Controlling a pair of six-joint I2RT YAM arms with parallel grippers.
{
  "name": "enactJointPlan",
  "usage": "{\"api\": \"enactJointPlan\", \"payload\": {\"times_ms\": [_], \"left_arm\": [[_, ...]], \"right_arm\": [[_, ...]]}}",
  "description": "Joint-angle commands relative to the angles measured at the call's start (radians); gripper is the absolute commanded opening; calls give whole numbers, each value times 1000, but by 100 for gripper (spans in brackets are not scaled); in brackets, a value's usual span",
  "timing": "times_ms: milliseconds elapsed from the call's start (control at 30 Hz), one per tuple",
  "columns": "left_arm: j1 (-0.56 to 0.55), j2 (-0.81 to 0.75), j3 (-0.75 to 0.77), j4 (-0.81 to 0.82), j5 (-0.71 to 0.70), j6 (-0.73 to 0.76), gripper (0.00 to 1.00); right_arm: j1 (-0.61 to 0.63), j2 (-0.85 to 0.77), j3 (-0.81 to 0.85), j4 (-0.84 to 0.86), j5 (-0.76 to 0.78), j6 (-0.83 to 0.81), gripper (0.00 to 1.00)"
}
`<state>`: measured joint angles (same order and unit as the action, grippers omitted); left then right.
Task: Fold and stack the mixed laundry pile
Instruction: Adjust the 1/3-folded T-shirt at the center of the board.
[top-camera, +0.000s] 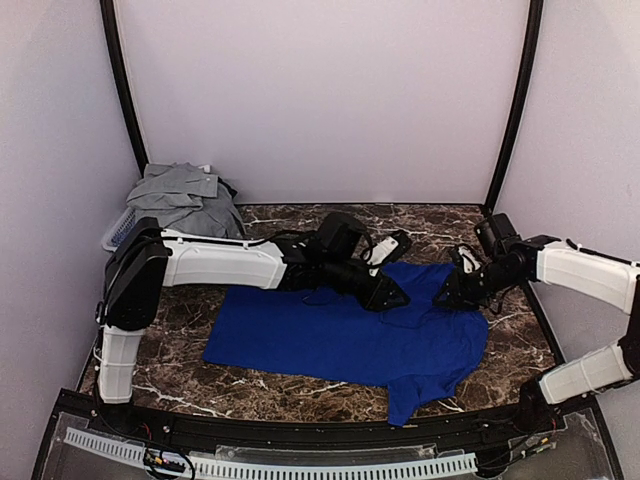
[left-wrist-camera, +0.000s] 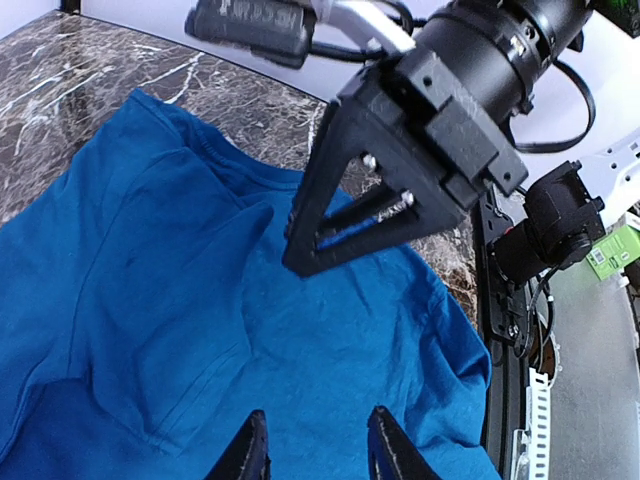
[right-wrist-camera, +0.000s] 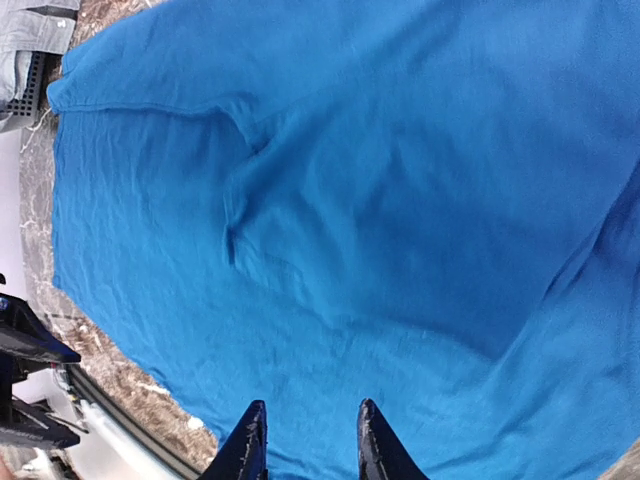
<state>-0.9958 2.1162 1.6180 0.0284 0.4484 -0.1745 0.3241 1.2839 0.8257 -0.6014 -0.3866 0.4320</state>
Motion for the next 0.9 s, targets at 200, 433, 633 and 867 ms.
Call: {"api": "enactJointPlan", "payload": {"times_ms": [200,433,633,867], "left_arm": [[13,26,47,-7,-43,54,32],[16,15,48,-22,-60,56,32],[19,6,46,-22,-73,57,33],[24,0,37,-22,-81,51,33]], "right_arm": [[3,-37,-159,135,2,147,26],[-10,79,-134,187,140,146,20],[-31,156,-103,224,166,125,20],[-53,226,-51,235,187,83,19]]}}
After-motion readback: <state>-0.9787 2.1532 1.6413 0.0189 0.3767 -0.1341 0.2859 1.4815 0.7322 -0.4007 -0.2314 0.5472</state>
